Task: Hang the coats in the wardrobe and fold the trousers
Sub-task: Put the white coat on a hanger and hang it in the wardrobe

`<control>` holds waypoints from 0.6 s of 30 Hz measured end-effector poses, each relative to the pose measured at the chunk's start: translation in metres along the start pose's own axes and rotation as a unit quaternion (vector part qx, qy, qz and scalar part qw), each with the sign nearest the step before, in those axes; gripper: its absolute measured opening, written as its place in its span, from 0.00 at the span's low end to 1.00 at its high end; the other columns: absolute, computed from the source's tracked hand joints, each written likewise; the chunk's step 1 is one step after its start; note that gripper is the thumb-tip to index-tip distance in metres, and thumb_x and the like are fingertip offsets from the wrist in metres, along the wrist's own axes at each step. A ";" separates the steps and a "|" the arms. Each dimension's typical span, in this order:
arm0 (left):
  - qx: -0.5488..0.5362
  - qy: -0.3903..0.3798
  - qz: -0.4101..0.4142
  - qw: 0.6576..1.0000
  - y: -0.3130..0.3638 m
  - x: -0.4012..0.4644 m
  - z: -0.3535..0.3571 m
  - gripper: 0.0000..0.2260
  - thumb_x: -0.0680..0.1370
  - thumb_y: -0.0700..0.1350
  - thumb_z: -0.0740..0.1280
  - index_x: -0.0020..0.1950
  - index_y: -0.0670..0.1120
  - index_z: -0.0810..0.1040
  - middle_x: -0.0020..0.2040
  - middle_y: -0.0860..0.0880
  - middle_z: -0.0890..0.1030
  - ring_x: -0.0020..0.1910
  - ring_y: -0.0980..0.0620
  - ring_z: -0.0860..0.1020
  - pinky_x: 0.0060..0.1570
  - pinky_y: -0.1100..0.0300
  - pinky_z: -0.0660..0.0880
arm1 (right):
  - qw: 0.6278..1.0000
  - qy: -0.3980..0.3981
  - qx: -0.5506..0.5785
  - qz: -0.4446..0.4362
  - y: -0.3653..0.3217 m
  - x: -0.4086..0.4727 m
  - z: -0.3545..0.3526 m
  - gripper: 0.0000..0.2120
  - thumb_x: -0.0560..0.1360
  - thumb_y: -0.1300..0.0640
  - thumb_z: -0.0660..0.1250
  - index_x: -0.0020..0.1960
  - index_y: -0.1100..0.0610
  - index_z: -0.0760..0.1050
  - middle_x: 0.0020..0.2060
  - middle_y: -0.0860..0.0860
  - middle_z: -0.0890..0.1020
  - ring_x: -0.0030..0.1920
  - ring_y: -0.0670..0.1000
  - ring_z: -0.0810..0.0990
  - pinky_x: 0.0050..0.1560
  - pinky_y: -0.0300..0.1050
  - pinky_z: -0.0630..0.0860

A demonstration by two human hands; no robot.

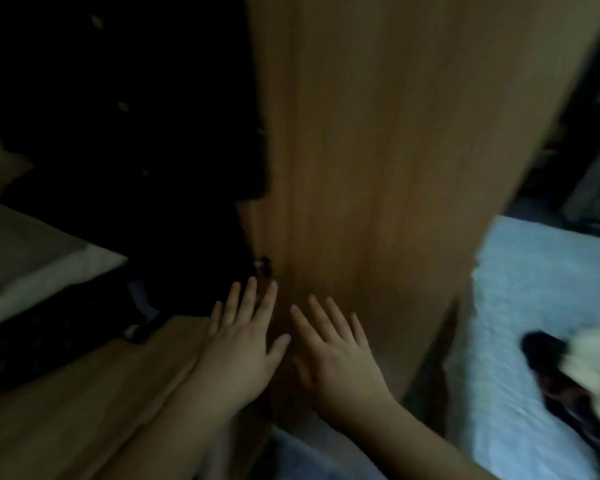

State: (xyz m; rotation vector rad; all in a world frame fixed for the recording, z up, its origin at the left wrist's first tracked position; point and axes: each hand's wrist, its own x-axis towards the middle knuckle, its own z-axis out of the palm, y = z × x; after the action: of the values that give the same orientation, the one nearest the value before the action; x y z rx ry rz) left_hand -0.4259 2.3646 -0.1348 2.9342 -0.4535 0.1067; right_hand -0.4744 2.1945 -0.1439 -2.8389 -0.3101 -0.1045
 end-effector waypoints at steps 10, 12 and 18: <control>0.004 -0.075 0.326 0.943 0.271 -0.052 0.066 0.36 0.72 0.69 0.38 0.76 0.60 0.29 0.81 0.49 0.39 0.79 0.47 0.37 0.77 0.49 0.41 | 0.916 0.073 -0.070 0.389 0.173 -0.289 -0.023 0.32 0.76 0.39 0.55 0.78 0.47 0.61 0.78 0.52 0.65 0.77 0.58 0.63 0.70 0.70 0.64; 0.010 -0.092 0.381 0.920 0.323 -0.061 0.078 0.35 0.74 0.68 0.40 0.77 0.58 0.31 0.81 0.48 0.39 0.79 0.46 0.38 0.77 0.47 0.42 | 0.884 0.080 -0.078 0.454 0.193 -0.336 -0.031 0.33 0.77 0.38 0.52 0.80 0.47 0.58 0.79 0.52 0.61 0.79 0.57 0.59 0.73 0.69 0.60; 0.005 -0.095 0.502 0.860 0.456 -0.080 0.116 0.38 0.73 0.68 0.41 0.80 0.55 0.41 0.81 0.44 0.48 0.80 0.41 0.47 0.75 0.42 0.51 | 0.801 0.129 -0.063 0.581 0.239 -0.447 -0.046 0.36 0.74 0.35 0.38 0.81 0.44 0.43 0.81 0.49 0.44 0.81 0.53 0.39 0.77 0.66 0.43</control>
State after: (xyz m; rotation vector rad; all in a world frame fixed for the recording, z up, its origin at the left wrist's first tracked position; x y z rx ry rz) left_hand -0.6357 1.9392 -0.1854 2.3765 -1.9425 -0.0576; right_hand -0.8586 1.8677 -0.2099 -2.5464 1.5067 -0.2387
